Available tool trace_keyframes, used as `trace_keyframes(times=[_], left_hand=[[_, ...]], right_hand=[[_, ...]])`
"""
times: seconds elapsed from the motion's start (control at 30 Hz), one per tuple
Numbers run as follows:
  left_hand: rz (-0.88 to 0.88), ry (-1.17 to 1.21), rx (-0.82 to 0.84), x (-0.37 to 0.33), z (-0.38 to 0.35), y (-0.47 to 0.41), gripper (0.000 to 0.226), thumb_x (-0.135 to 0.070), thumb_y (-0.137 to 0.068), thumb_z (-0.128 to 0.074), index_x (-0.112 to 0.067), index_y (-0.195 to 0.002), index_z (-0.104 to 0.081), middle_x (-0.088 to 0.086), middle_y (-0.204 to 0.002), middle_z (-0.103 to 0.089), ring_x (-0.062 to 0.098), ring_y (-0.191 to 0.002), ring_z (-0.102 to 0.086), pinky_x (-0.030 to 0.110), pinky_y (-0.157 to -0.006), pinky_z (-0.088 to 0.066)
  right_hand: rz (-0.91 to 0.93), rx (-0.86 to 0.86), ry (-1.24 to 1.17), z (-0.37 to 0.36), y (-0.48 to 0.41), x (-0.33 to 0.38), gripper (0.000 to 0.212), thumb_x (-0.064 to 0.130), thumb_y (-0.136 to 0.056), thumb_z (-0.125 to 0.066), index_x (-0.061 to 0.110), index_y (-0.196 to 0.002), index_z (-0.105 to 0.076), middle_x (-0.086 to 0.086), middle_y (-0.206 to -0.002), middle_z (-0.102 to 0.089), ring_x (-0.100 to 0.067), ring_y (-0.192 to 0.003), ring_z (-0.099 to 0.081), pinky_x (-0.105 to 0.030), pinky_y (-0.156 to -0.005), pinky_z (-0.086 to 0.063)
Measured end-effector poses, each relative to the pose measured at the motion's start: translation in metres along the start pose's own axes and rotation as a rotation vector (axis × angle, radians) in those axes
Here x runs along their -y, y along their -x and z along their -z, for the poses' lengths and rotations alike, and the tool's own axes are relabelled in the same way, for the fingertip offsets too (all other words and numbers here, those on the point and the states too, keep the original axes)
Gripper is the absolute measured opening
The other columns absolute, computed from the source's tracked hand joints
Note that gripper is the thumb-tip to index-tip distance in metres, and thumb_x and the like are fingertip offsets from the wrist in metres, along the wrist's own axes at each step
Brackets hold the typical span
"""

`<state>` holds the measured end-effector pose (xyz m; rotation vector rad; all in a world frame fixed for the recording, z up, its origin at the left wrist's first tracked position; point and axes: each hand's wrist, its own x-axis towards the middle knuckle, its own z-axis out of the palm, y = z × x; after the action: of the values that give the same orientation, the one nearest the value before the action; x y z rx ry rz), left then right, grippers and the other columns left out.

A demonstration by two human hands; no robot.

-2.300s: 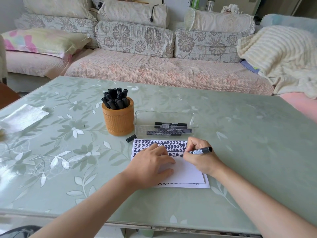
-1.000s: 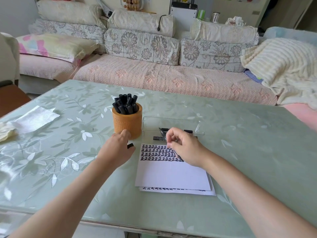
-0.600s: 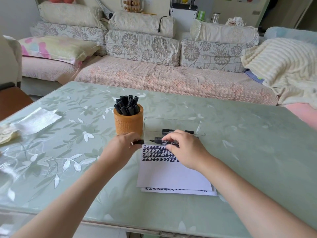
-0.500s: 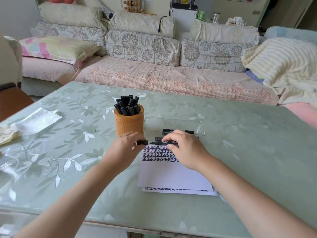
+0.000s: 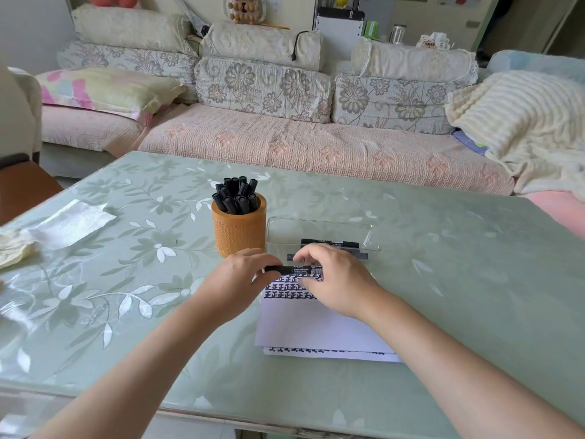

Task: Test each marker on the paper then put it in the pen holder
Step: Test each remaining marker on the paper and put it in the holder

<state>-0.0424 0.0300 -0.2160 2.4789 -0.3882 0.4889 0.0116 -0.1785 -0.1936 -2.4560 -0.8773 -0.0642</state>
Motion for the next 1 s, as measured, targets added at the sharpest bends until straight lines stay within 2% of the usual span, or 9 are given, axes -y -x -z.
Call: trace_keyframes(times=[0.1, 0.2, 0.27, 0.4, 0.5, 0.67, 0.8, 0.9, 1.0], left_hand=[[-0.027, -0.004, 0.011, 0.001, 0.002, 0.0, 0.012, -0.028, -0.094, -0.06, -0.027, -0.099, -0.07, -0.014, -0.078, -0.056, 0.004, -0.076, -0.053, 0.026, -0.066, -0.045], [-0.04, -0.008, 0.0, 0.001, 0.007, 0.0, 0.021, -0.035, -0.093, -0.054, -0.025, -0.097, -0.072, -0.009, -0.076, -0.057, 0.007, -0.074, -0.051, 0.027, -0.064, -0.043], [-0.045, 0.002, -0.019, 0.001, 0.011, 0.001, 0.019, -0.034, -0.093, -0.056, -0.025, -0.097, -0.073, -0.007, -0.077, -0.058, 0.009, -0.074, -0.052, 0.027, -0.065, -0.043], [-0.052, -0.009, -0.047, 0.0, 0.016, 0.003, 0.019, -0.035, -0.093, -0.056, -0.025, -0.096, -0.073, -0.007, -0.076, -0.057, 0.009, -0.075, -0.052, 0.027, -0.063, -0.043], [-0.065, -0.013, -0.029, 0.003, 0.018, 0.003, 0.019, -0.035, -0.092, -0.057, -0.024, -0.093, -0.073, -0.008, -0.074, -0.056, 0.007, -0.075, -0.05, 0.027, -0.063, -0.043], [-0.064, -0.001, -0.057, 0.011, 0.024, -0.001, 0.01, -0.03, -0.091, -0.064, -0.029, -0.098, -0.071, -0.014, -0.081, -0.058, 0.004, -0.077, -0.052, 0.025, -0.066, -0.046], [-0.033, 0.008, -0.183, 0.014, 0.03, -0.009, 0.017, -0.028, -0.091, -0.065, -0.025, -0.107, -0.069, -0.012, -0.097, -0.059, 0.007, -0.087, -0.056, 0.029, -0.076, -0.049], [0.018, -0.027, -0.333, 0.019, 0.039, -0.017, 0.024, -0.026, -0.091, -0.063, -0.022, -0.115, -0.063, -0.007, -0.107, -0.057, 0.014, -0.098, -0.055, 0.03, -0.082, -0.046], [0.079, -0.081, -0.48, 0.029, 0.047, -0.025, 0.033, -0.025, -0.089, -0.061, -0.017, -0.122, -0.058, -0.001, -0.116, -0.054, 0.02, -0.107, -0.048, 0.027, -0.093, -0.037]], right_hand=[[0.002, -0.035, -0.015, -0.002, -0.001, 0.002, 0.018, 0.024, -0.084, -0.071, 0.028, -0.101, -0.064, 0.015, -0.104, -0.065, -0.008, -0.101, -0.059, -0.033, -0.091, -0.048], [0.013, -0.063, -0.019, -0.006, 0.0, 0.007, 0.016, 0.028, -0.086, -0.07, 0.026, -0.101, -0.067, 0.014, -0.106, -0.067, -0.01, -0.101, -0.06, -0.03, -0.088, -0.046], [0.02, -0.07, -0.02, -0.006, 0.0, 0.009, 0.015, 0.03, -0.088, -0.069, 0.026, -0.102, -0.069, 0.013, -0.105, -0.068, -0.01, -0.099, -0.061, -0.028, -0.086, -0.046], [0.046, -0.016, -0.005, -0.002, -0.004, 0.015, 0.016, 0.034, -0.093, -0.061, 0.025, -0.101, -0.071, 0.01, -0.097, -0.069, -0.014, -0.094, -0.062, -0.03, -0.08, -0.047], [0.05, 0.057, 0.053, -0.004, -0.006, 0.02, 0.019, 0.034, -0.098, -0.053, 0.024, -0.101, -0.069, 0.011, -0.089, -0.063, -0.017, -0.089, -0.057, -0.03, -0.072, -0.04], [0.062, 0.104, 0.038, -0.011, -0.013, 0.029, 0.028, 0.025, -0.102, -0.046, 0.024, -0.128, -0.058, 0.008, -0.113, -0.054, -0.018, -0.101, -0.055, -0.034, -0.084, -0.043], [0.018, 0.048, -0.052, -0.015, -0.023, 0.034, 0.03, 0.019, -0.101, -0.047, 0.021, -0.13, -0.056, 0.006, -0.108, -0.048, -0.017, -0.101, -0.054, -0.03, -0.085, -0.041], [-0.027, -0.062, -0.128, -0.011, -0.032, 0.035, 0.023, 0.017, -0.096, -0.056, 0.02, -0.118, -0.062, 0.006, -0.102, -0.056, -0.014, -0.092, -0.055, -0.025, -0.08, -0.04], [-0.078, -0.218, -0.238, -0.001, -0.044, 0.038, 0.009, 0.019, -0.093, -0.062, 0.024, -0.099, -0.065, 0.007, -0.086, -0.066, -0.013, -0.079, -0.06, -0.03, -0.075, -0.048]])
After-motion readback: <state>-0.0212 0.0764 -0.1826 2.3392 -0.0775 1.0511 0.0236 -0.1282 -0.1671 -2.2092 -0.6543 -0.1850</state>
